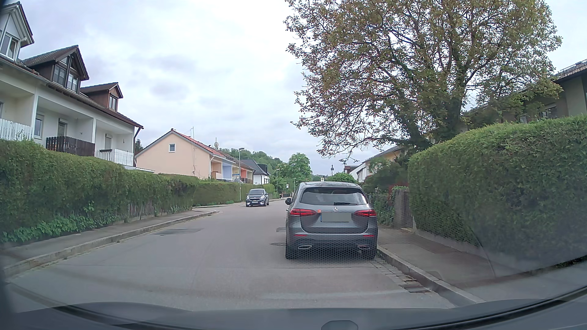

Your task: Follow the waypoints while adhering to traffic rules and regulations

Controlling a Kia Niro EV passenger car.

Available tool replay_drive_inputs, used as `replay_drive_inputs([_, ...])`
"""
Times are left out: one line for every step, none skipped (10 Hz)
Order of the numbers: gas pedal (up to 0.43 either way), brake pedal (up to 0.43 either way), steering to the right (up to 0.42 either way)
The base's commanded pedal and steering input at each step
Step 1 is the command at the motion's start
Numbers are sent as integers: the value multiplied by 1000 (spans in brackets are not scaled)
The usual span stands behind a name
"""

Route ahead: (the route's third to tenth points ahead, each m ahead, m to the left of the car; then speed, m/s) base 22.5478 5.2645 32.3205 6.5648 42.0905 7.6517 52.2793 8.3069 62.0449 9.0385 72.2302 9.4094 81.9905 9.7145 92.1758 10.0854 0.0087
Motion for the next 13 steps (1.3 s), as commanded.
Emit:
replay_drive_inputs([0, 213, -167])
replay_drive_inputs([0, 213, -167])
replay_drive_inputs([0, 213, -167])
replay_drive_inputs([0, 213, -167])
replay_drive_inputs([0, 207, -168])
replay_drive_inputs([0, 207, -168])
replay_drive_inputs([0, 207, -168])
replay_drive_inputs([0, 207, -168])
replay_drive_inputs([0, 207, -169])
replay_drive_inputs([0, 207, -169])
replay_drive_inputs([0, 207, -169])
replay_drive_inputs([0, 207, -169])
replay_drive_inputs([0, 207, -169])
